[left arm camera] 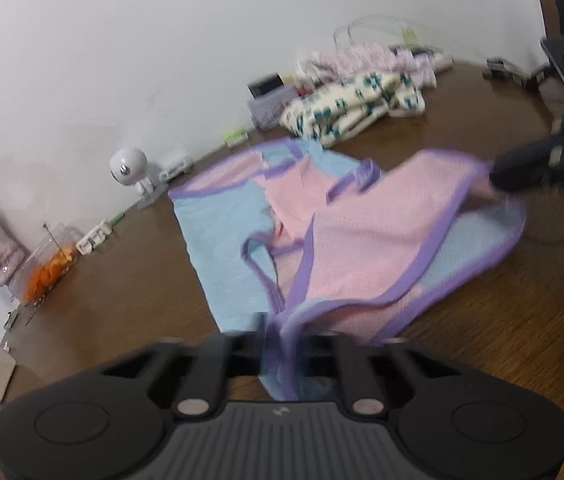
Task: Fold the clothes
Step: 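Lift the garment with the left gripper while the right gripper pinches its trim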
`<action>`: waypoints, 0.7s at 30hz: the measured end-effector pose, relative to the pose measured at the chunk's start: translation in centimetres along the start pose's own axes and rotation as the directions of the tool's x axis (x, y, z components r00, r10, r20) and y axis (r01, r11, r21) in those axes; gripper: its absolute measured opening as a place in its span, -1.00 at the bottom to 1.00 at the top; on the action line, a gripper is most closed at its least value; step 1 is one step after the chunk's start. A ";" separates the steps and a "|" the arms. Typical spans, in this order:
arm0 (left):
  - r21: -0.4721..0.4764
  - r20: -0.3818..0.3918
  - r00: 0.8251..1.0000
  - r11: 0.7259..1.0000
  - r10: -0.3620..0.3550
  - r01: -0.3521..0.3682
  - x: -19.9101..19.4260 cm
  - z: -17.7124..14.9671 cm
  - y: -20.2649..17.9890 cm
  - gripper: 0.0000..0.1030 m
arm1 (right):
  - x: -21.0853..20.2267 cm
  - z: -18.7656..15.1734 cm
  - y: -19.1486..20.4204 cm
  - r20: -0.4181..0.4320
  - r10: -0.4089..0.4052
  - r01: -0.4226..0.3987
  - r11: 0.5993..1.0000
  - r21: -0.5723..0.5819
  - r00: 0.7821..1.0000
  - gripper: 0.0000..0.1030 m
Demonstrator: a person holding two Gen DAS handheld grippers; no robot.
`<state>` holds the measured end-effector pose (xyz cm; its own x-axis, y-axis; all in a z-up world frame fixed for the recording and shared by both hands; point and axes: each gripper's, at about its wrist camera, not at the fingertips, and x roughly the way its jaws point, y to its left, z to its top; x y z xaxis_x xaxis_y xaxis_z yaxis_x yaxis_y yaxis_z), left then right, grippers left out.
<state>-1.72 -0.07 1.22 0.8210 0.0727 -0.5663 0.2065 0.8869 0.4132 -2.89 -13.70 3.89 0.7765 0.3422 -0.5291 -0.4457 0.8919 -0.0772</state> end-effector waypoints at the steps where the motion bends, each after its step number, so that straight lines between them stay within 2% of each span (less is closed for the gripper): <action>1: -0.041 0.021 1.000 0.999 -0.001 0.002 -0.5 0.2 0.4 -0.91 | 0.1 -0.2 0.3 -0.001 -0.015 0.015 1.000 -0.012 1.000 -0.95; 2: -0.083 0.038 0.999 0.997 0.000 0.003 -0.9 0.3 0.9 -0.91 | 0.4 -0.4 0.5 -0.008 -0.032 0.032 0.999 -0.029 0.999 -0.80; 3: -0.129 0.048 0.999 0.992 0.006 0.001 -1.2 0.5 1.6 -0.91 | 0.7 -0.7 0.8 -0.019 -0.049 0.048 0.998 -0.051 0.999 -0.56; 5: -0.227 0.064 0.998 0.974 0.014 0.001 -1.6 0.8 3.1 -0.91 | 1.0 -1.1 1.3 -0.028 -0.065 0.063 0.995 -0.076 0.997 -0.33; 10: -0.356 0.066 0.998 0.934 0.010 0.015 -2.2 1.1 5.2 -0.91 | 1.8 -1.4 2.0 -0.054 -0.043 0.038 0.995 -0.089 0.998 -0.32; 12: -0.391 0.072 0.997 0.921 0.031 0.000 -2.5 1.0 5.9 -0.91 | 2.0 -1.5 2.6 -0.057 -0.041 0.034 0.993 -0.114 0.998 -0.24; 16: -0.472 0.082 0.995 0.882 0.054 -0.009 -3.3 0.6 7.6 -0.92 | 2.4 -1.7 3.0 -0.075 -0.116 0.106 0.985 -0.135 0.990 -0.25; 19: -0.508 0.095 0.994 0.861 0.054 0.002 -4.4 0.0 8.4 -0.91 | 1.0 -1.4 3.0 -0.024 -0.180 0.175 0.976 -0.131 0.983 -0.26; 20: -0.509 0.113 0.992 0.861 0.051 0.014 -5.4 0.0 8.3 -0.91 | 0.3 -1.2 3.1 0.002 -0.195 0.194 0.972 -0.135 0.981 -0.30; 21: -0.509 0.130 0.990 0.860 0.048 0.025 -6.4 0.0 8.2 -0.91 | -0.5 -1.0 3.3 0.029 -0.207 0.209 0.968 -0.140 0.978 -0.56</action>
<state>-5.29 6.80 8.22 0.8923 0.0555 -0.4480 -0.0731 0.9971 -0.0221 -5.16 -11.25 3.02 0.8642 0.1587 -0.4774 -0.3319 0.8930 -0.3038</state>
